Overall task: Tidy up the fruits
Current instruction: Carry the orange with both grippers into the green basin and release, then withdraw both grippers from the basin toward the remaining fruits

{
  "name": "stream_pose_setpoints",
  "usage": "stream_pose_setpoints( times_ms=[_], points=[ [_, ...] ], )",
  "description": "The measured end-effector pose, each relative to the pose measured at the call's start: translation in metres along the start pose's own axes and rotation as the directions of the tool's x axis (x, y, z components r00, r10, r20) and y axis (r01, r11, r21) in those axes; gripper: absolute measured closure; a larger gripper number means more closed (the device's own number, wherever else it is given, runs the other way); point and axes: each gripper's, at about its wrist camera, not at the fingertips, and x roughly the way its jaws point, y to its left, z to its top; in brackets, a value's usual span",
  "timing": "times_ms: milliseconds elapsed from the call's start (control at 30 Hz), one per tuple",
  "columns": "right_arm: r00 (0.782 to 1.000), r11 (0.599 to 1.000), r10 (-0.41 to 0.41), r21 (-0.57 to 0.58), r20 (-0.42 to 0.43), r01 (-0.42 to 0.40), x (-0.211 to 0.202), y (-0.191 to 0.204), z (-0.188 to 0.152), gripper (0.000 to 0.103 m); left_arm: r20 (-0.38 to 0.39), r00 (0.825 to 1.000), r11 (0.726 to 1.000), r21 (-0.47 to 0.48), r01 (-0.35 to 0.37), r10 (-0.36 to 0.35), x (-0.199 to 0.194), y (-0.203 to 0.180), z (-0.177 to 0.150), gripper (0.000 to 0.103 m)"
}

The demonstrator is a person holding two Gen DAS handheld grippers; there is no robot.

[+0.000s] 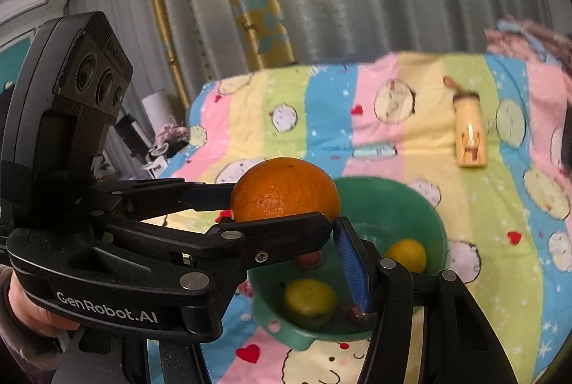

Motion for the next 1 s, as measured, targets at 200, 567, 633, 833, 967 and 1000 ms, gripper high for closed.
stream_pose_setpoints(
  times_ms=[200,567,633,833,967,1000],
  points=[
    [0.994,0.998,-0.007,0.058,-0.111,0.014,0.031,-0.018,-0.012,0.044,-0.12,0.992,0.995,-0.095,0.02,-0.032,0.042,0.021,-0.007,0.036],
    [0.975,0.998,-0.031,0.045,-0.222,0.042,0.048,-0.02,-0.024,0.044,-0.233,0.972,0.995,-0.1,-0.018,-0.006,0.063,0.024,-0.019,0.036],
    [0.973,0.998,-0.037,0.041,-0.229,0.048,0.049,-0.019,-0.025,0.044,-0.241,0.971,0.995,-0.098,-0.024,0.0,0.065,0.025,-0.019,0.036],
    [0.972,0.997,-0.045,0.052,-0.231,0.059,0.048,-0.021,-0.026,0.044,-0.243,0.97,0.995,-0.094,-0.028,0.004,0.064,0.023,-0.018,0.033],
    [0.977,0.994,-0.056,0.075,-0.208,0.073,0.042,-0.026,-0.023,0.044,-0.2,0.98,0.995,-0.104,-0.004,-0.017,0.055,0.022,-0.014,0.029],
    [0.979,0.994,-0.049,0.083,-0.196,0.067,0.038,-0.028,-0.022,0.043,-0.19,0.982,0.995,-0.102,-0.003,-0.017,0.053,0.022,-0.013,0.025]
  ],
)
